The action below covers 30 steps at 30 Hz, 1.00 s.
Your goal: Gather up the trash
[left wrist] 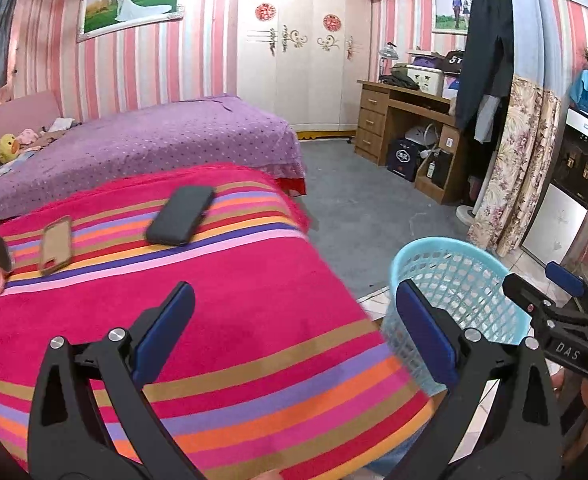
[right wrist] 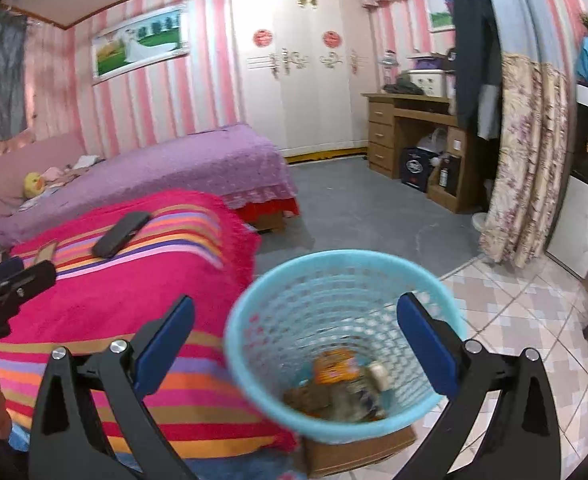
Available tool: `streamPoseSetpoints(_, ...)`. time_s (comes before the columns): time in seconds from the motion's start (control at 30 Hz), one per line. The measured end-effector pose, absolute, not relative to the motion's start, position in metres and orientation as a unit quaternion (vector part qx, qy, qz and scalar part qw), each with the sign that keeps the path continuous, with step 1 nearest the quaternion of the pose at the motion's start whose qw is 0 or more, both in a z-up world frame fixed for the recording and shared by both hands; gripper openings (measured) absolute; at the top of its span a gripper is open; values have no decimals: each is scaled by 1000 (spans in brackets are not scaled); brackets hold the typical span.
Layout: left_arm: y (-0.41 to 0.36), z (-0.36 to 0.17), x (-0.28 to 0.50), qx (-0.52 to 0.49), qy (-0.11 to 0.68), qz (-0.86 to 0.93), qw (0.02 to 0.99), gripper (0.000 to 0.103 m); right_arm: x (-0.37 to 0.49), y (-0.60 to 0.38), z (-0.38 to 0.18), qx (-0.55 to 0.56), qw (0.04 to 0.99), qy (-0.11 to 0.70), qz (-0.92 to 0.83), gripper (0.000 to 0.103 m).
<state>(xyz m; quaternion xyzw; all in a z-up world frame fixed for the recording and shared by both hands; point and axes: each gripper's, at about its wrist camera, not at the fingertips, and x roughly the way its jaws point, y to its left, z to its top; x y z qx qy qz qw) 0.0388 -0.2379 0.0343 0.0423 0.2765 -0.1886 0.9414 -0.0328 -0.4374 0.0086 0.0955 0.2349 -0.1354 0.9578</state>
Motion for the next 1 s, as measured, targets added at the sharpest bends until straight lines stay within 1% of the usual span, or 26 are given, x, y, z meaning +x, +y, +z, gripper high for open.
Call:
streamPoseSetpoints(0.27,-162,29,19,53,261,-133,955,97,-36,-364,15,82,966,226,-93,98)
streamPoseSetpoints(0.47,-120,18,15,35,256,-108,960,97,-45,-321,15,65,973,208,-71,98)
streamPoseSetpoints(0.63,-105,15,14,23,245,-111,963,97,-50,-304,19,52,978,191,-70,98)
streamPoseSetpoints(1.0,-104,16,10,26,224,-123,966,98,-48,-301,21,33,981,176,-77,98)
